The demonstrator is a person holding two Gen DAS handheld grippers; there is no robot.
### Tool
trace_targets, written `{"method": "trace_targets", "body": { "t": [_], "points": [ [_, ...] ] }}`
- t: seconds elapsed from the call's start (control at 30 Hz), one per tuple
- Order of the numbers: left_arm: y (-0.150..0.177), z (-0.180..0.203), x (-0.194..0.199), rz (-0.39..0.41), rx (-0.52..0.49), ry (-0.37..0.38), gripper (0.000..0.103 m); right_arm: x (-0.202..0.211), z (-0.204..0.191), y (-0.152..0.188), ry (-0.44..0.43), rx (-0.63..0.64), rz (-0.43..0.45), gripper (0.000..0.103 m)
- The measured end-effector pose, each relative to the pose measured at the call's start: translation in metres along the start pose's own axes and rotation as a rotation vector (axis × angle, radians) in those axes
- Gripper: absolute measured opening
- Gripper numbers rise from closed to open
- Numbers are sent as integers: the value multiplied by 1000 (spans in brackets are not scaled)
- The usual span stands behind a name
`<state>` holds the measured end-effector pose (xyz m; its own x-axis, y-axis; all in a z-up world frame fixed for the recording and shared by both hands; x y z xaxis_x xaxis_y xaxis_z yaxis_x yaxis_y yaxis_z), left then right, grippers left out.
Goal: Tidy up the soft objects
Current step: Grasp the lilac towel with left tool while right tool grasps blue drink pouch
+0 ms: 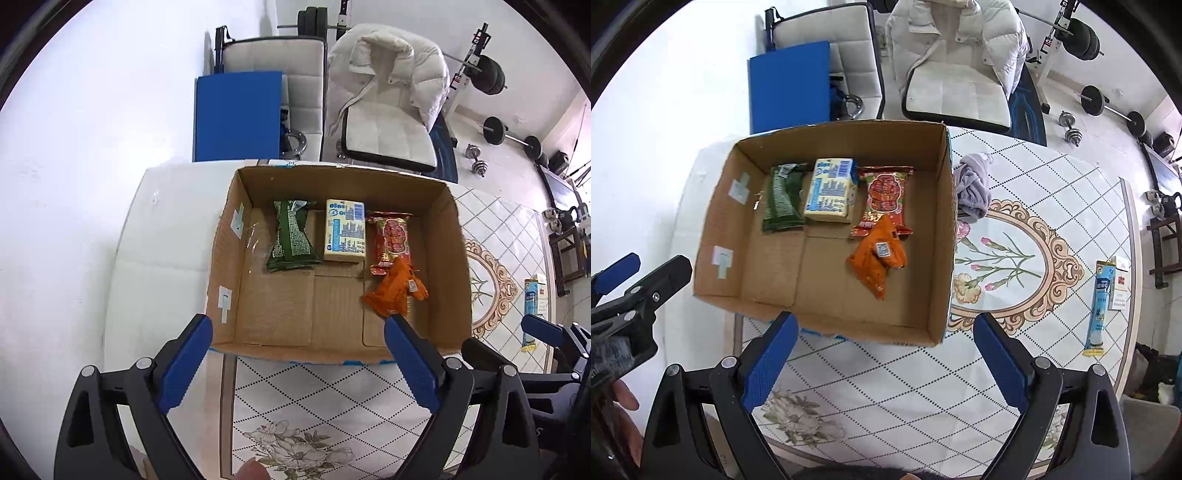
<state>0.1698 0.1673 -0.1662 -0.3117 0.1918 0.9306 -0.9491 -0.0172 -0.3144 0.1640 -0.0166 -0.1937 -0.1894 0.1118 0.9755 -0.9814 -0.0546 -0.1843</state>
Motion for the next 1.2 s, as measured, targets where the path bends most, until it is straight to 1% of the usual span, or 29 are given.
{"method": "trace_targets", "body": {
  "t": [0.07,0.2,0.3,0.37,0.43,0.5,0.53,0.57,0.63,0.7,0.8,0.9,1.0,1.03,1.1,1.13,1.2],
  "points": [
    [2,2,5,5,-6,-16,95,5,1,4,-11,1,6,98],
    [3,12,9,4,-18,-19,95,8,12,9,-51,-15,0,98],
    [-6,40,9,12,-76,3,95,9,36,13,-92,-48,-10,98],
    [-13,63,7,19,-115,15,95,8,66,16,-105,-93,-14,98],
    [-24,91,1,14,-155,46,95,5,98,19,-100,-141,-21,98],
    [-39,128,-13,-7,-201,67,95,-1,145,23,-80,-218,-28,98],
    [-45,139,-19,-17,-211,67,95,-5,162,22,-67,-244,-32,98],
    [-54,158,-28,-29,-230,69,95,-10,184,24,-48,-277,-39,98],
    [-71,191,-50,-58,-282,71,95,-26,233,31,-15,-349,-69,98],
    [-91,229,-89,-126,-366,28,95,-46,275,37,16,-396,-111,98],
    [-111,260,-146,-222,-438,-57,95,-77,325,41,46,-450,-164,98],
    [-128,280,-221,-351,-491,-146,95,-115,358,42,38,-482,-223,98],
    [-137,284,-277,-432,-501,-202,95,-151,375,42,8,-506,-279,98],
    [-136,282,-289,-453,-505,-215,95,-162,378,43,-1,-510,-295,98],
    [-133,282,-319,-519,-528,-238,95,-182,381,44,-18,-508,-329,98],
    [-130,281,-334,-548,-540,-257,95,-189,379,44,-27,-508,-341,98],
    [-123,276,-359,-593,-568,-320,95,-206,377,46,-37,-507,-371,98]
  ]
}}
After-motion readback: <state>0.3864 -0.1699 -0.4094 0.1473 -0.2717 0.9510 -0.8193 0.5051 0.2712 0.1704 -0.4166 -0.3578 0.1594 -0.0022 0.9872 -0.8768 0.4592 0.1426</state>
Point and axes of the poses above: each gripper's, at about its wrist camera, not at the fingertips, and x roughly against the way its jaws point, z to its right, y to its underside, the point moved 2 cm from there along -x, roughly the way its jaws point, and after that the axes turned 14 degrees about y, right-handed, at the moved point
